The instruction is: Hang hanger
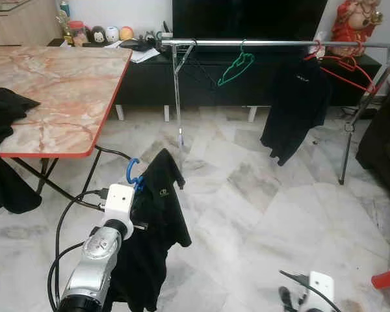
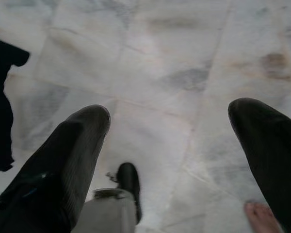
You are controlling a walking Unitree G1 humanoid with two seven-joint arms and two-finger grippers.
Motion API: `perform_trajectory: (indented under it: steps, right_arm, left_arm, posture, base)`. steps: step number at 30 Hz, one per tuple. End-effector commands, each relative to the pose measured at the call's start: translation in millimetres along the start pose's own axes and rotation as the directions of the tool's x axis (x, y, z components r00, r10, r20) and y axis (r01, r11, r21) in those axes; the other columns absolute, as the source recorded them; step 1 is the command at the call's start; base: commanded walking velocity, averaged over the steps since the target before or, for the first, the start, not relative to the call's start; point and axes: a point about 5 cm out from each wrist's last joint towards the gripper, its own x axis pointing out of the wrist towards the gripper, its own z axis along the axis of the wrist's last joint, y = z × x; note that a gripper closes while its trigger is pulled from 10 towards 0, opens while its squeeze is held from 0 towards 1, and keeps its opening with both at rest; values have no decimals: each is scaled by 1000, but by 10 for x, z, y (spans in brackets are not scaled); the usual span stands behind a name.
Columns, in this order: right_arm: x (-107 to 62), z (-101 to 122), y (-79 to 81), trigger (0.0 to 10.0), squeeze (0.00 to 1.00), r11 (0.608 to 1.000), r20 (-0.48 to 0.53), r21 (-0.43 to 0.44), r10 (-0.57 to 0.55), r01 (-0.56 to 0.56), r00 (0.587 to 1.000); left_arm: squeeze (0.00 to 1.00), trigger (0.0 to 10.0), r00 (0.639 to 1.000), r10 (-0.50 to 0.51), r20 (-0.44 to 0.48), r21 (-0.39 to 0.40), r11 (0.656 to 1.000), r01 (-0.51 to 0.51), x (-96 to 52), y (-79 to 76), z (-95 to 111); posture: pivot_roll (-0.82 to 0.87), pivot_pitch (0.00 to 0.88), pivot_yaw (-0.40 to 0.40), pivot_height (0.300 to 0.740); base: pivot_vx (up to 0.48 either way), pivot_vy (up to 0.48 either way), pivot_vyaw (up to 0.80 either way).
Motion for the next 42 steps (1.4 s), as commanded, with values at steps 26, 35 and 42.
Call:
perform_trajectory:
  steps: [26, 35, 42]
  right_arm:
    - [-18, -129, 44, 10000, 0, 1000, -40, 16, 10, -10, 999]
    - [36, -6, 327, 10000, 0, 999, -37, 0, 38, -38, 999]
    - [63, 107, 597, 10000, 0, 997, -29, -22, 67, -68, 997]
  left_arm:
    - [0, 10000, 998, 51, 43, -7, 999, -51, 56, 21, 44]
    - [0, 10000, 999, 15, 40, 5, 1000, -16, 64, -60, 37]
    - [0, 10000, 999, 13, 42, 8, 1000, -14, 68, -51, 56]
  posture:
    - [4, 0, -30, 740]
    - [-5, 0, -17, 740]
    - [-8, 0, -10, 740]
  base:
    - [0, 0, 0]
    - [0, 0, 0]
    - [0, -147, 0]
